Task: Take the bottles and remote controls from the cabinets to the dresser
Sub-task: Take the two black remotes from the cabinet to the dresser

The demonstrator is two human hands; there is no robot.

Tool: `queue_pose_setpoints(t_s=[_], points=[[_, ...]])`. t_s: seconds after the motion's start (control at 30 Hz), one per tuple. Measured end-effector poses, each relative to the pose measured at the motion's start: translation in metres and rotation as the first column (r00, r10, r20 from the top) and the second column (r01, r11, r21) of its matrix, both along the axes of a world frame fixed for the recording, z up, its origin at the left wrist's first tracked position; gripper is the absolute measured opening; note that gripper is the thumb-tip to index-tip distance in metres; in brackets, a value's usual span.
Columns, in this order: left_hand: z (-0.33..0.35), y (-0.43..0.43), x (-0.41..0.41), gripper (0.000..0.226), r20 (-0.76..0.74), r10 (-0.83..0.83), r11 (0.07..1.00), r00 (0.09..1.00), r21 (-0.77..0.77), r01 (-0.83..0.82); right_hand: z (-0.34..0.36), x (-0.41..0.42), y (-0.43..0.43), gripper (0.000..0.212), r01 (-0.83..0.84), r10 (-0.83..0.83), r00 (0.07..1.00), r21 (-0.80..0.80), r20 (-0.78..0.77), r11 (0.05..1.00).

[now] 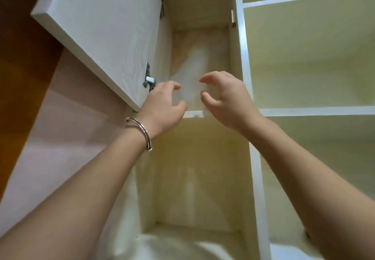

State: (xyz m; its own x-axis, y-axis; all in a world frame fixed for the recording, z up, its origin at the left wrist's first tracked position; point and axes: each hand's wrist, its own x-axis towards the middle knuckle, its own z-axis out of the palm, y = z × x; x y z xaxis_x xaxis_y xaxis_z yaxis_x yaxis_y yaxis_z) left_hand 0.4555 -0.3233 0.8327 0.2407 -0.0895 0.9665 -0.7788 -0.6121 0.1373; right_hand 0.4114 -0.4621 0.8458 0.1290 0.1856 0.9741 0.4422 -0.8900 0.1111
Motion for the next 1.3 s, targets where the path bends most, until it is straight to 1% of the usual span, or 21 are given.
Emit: queue_pose_setpoints(t_s=[0.07,0.13,0.2,0.23,0.3,0.43,0.47,0.53,0.6,0.63,0.7,0.8,0.83,0.9,0.97,1.03,1.1,1.2,1.23,1.27,1.3], points=[[0.020,-0.004,0.007,0.045,-0.083,0.078,0.996,0.994,0.043,-0.075,0.024,0.008,0.004,0.036,0.086,-0.087,0.991,-0.007,-0.107,0.996],[0.035,-0.006,0.010,0.045,-0.175,0.186,0.981,0.967,0.088,-0.173,0.041,0.018,0.010,0.038,0.144,-0.149,0.958,-0.035,-0.246,0.989],[0.043,-0.004,0.013,0.043,-0.254,0.305,0.951,0.918,0.135,-0.279,0.052,0.031,0.018,0.038,0.149,-0.166,0.896,-0.072,-0.412,0.986],[0.046,-0.001,0.016,0.041,-0.265,0.363,0.930,0.893,0.168,-0.328,0.056,0.038,0.022,0.037,0.154,-0.180,0.856,-0.095,-0.484,0.984],[0.049,0.005,0.023,0.038,-0.254,0.434,0.896,0.864,0.220,-0.385,0.062,0.052,0.031,0.034,0.169,-0.209,0.787,-0.123,-0.580,0.978],[0.054,0.009,0.036,0.037,-0.191,0.493,0.854,0.849,0.293,-0.430,0.068,0.069,0.044,0.032,0.193,-0.246,0.680,-0.155,-0.691,0.969],[0.055,0.008,0.038,0.034,-0.174,0.514,0.836,0.840,0.321,-0.445,0.068,0.070,0.046,0.028,0.210,-0.268,0.642,-0.171,-0.718,0.963],[0.057,0.007,0.041,0.025,-0.150,0.574,0.780,0.805,0.400,-0.481,0.069,0.075,0.046,0.033,0.252,-0.287,0.576,-0.167,-0.766,0.953],[0.060,0.006,0.040,0.011,-0.121,0.630,0.720,0.767,0.462,-0.519,0.072,0.080,0.044,0.035,0.275,-0.281,0.518,-0.154,-0.807,0.949],[0.063,0.005,0.039,0.013,-0.113,0.648,0.698,0.753,0.483,-0.529,0.073,0.081,0.043,0.033,0.280,-0.271,0.506,-0.141,-0.819,0.950],[0.068,0.002,0.040,0.021,-0.094,0.689,0.645,0.718,0.531,-0.549,0.075,0.081,0.038,0.028,0.297,-0.270,0.507,-0.128,-0.819,0.946],[0.076,-0.003,0.042,0.019,-0.083,0.766,0.535,0.638,0.632,-0.560,0.075,0.069,0.030,0.024,0.311,-0.250,0.537,-0.086,-0.806,0.946],[0.078,-0.004,0.042,0.018,-0.087,0.788,0.504,0.610,0.660,-0.557,0.076,0.066,0.026,0.021,0.305,-0.214,0.568,-0.038,-0.795,0.952],[0.083,-0.009,0.043,0.028,-0.068,0.827,0.434,0.559,0.709,-0.556,0.078,0.053,0.021,0.009,0.314,-0.165,0.653,0.067,-0.739,0.947],[0.088,-0.013,0.047,0.027,-0.078,0.831,0.409,0.550,0.757,-0.510,0.081,0.042,0.014,0.029,0.299,-0.148,0.757,0.135,-0.637,0.945],[0.089,-0.016,0.052,0.019,-0.098,0.840,0.375,0.533,0.816,-0.441,0.082,0.031,0.008,0.038,0.260,-0.129,0.836,0.177,-0.534,0.949],[0.089,-0.018,0.055,0.018,-0.032,0.874,0.275,0.485,0.855,-0.439,0.080,0.023,0.002,0.043,0.216,-0.084,0.863,0.213,-0.498,0.953],[0.087,-0.021,0.054,0.027,0.127,0.914,0.097,0.384,0.854,-0.512,0.073,0.013,-0.004,0.044,0.159,-0.039,0.876,0.212,-0.482,0.964],[0.087,-0.021,0.054,0.023,0.153,0.916,0.068,0.370,0.851,-0.521,0.071,0.011,-0.005,0.044,0.141,-0.028,0.882,0.208,-0.470,0.968],[0.087,-0.021,0.056,0.019,0.143,0.910,0.090,0.390,0.849,-0.520,0.068,0.010,-0.006,0.044,0.123,-0.012,0.888,0.212,-0.459,0.970],[0.088,-0.020,0.059,0.020,0.101,0.896,0.150,0.432,0.848,-0.508,0.066,0.009,-0.006,0.044,0.106,0.004,0.893,0.219,-0.450,0.970]])
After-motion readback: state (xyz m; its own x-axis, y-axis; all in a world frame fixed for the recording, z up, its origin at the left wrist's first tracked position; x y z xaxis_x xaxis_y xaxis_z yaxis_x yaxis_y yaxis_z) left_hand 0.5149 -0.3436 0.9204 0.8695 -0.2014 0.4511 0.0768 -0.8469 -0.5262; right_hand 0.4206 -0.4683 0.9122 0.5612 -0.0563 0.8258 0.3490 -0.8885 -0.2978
